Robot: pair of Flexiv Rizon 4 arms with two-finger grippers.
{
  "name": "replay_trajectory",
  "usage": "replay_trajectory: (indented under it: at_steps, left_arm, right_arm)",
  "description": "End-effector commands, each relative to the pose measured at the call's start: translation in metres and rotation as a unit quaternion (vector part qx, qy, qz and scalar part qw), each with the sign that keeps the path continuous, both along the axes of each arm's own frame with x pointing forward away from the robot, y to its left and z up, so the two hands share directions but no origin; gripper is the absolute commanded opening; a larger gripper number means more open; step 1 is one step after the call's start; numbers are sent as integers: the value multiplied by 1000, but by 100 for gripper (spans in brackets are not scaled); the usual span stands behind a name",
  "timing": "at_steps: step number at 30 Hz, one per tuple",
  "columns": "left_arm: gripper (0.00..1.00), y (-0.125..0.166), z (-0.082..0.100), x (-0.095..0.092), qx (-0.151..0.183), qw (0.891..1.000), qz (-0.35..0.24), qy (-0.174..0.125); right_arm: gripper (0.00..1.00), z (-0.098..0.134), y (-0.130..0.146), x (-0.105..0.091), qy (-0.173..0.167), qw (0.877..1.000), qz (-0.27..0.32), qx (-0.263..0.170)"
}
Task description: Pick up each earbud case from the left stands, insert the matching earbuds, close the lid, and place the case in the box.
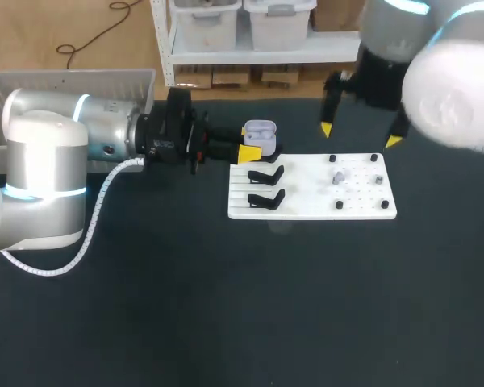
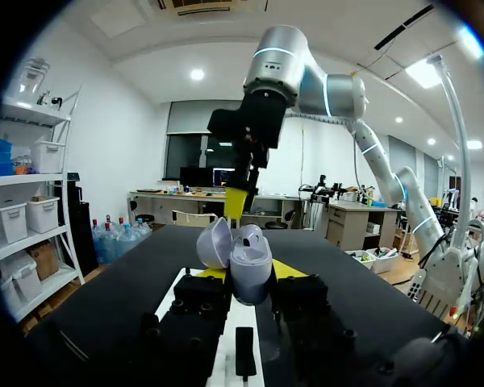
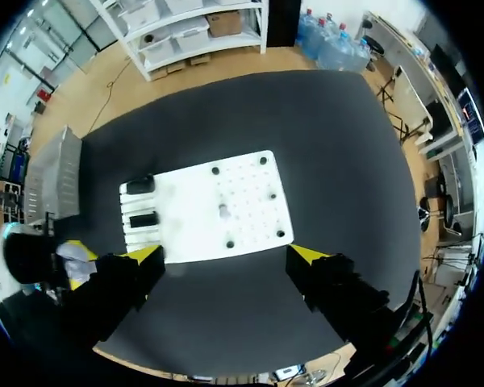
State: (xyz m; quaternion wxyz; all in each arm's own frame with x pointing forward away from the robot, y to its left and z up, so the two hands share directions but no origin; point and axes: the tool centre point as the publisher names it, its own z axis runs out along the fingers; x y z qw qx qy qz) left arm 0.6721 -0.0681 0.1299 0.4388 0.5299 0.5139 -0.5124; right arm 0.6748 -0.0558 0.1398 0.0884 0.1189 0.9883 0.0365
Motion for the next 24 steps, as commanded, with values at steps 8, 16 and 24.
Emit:
replay_trajectory:
  at_steps: [8, 16, 24]
  left_arm:
    - [0, 0, -1, 0, -1, 1000, 0, 0]
    - [0, 0, -1, 0, -1, 1000, 0, 0]
    - [0, 0, -1, 0, -1, 1000, 0, 0]
  right_arm:
    - [100, -50, -4, 5, -21, 1000, -12, -10]
    - [100, -70, -4, 7, 3, 999, -22, 25]
    - [100, -85, 3, 10, 4, 999, -3, 46]
